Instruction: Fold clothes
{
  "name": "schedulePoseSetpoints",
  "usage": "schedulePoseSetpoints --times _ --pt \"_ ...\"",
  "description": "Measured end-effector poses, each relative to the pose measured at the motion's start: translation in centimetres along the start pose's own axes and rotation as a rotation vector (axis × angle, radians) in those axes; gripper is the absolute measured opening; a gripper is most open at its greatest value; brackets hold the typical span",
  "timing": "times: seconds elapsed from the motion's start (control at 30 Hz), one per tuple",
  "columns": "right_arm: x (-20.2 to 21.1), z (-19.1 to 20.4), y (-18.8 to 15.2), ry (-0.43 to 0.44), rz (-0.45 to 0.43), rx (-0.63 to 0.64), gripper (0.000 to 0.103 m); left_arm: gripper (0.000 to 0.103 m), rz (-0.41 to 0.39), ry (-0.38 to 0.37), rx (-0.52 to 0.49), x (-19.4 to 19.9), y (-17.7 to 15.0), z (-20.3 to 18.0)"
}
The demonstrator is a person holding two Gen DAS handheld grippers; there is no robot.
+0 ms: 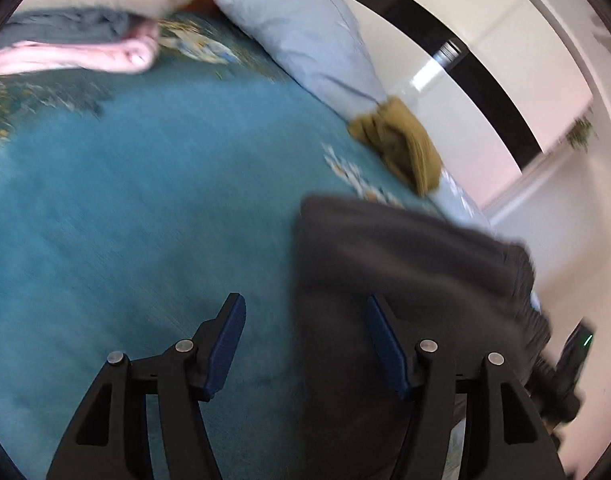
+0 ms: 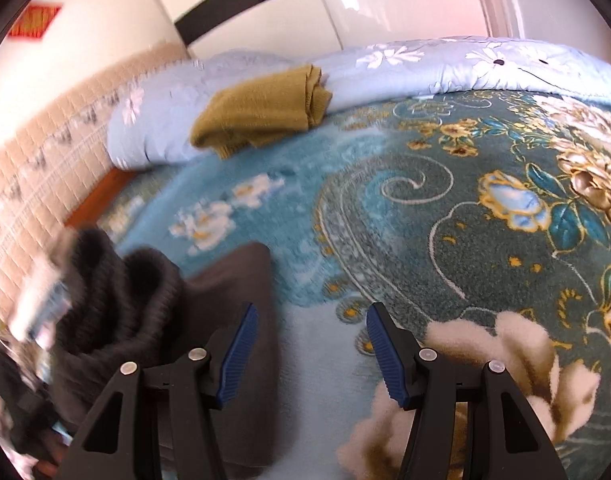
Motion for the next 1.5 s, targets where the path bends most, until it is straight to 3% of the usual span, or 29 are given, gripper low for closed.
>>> schedulePoseSetpoints --times 0.07,0.13,0.2,0.27,0.33,0.43,0.6,0.83,0.93,1.03,1.07,1.1,1.3,1.4,1.5 --pt "1.5 1.0 0.6 0.077 -0.043 -0.035 0.065 0.064 0.019 -0.018 0.003 -0.4 -0.5 0.1" --pt "2.7 2.6 0.7 0.219 -0.059 -0.095 0.073 0.064 0.025 -0.026 -0.008 -0.6 -0.4 0.0" --pt "3.0 4.6 0.1 0.382 -0.019 -0.155 0.079 0.064 0.028 -0.027 -0.016 -0.9 -0.5 0.1" --pt "2.4 6.1 -1.0 0.441 0.052 -0.155 0.083 0.064 0.026 -0.034 -0.017 -0.9 -0.4 0.1" --pt "1.2 7.0 -2.6 0.377 0.126 -0.108 0.083 0.064 0.022 -0.040 -0.019 -0.8 -0.4 0.0" --pt "0.1 8.2 -4.1 0.376 0.184 -0.090 0.083 0.064 0.014 -0.041 -0.041 -0.8 -0.2 -0.4" --pt "-1.0 9.5 -3.8 0.334 0.167 -0.041 0.083 0.063 -0.006 -0.056 -0.099 -0.4 -0.3 -1.5" --pt "-1.4 10.6 -2.4 0.321 0.121 -0.084 0.084 0.063 0.021 -0.183 -0.079 -0.1 -0.7 -2.5" --pt "-0.7 10.9 -1.7 0.333 0.091 -0.108 0.079 0.063 0.023 -0.197 -0.075 0.2 -0.8 -2.5" --pt "0.0 11.4 -0.7 0.323 0.068 -0.111 0.061 0.063 0.020 -0.212 -0.082 0.5 -1.1 -2.8" --pt "0.3 11.6 -0.4 0.320 0.062 -0.110 0.047 0.063 0.018 -0.218 -0.088 0.8 -1.2 -3.0" --pt "0.6 11.9 -0.1 0.320 0.061 -0.096 0.042 0.063 0.014 -0.223 -0.096 0.9 -1.2 -3.1" --pt "4.4 13.5 1.6 0.396 -0.009 -0.017 0.035 0.063 -0.017 -0.326 -0.126 2.5 -1.2 -4.7" --pt "5.2 11.9 1.7 0.401 -0.039 -0.039 0.035 0.063 -0.012 -0.318 -0.163 2.4 -1.5 -5.3" --pt "3.1 8.8 0.2 0.365 0.008 -0.122 0.035 0.063 -0.004 -0.306 -0.198 2.3 -1.8 -5.8"
Point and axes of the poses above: each gripper's, at about its wrist camera, not at the fingertips, and x roughly against the way its jaws point, z to its left, y to its top, the point moved 9 cm from there along -x, roughly the way its jaws point
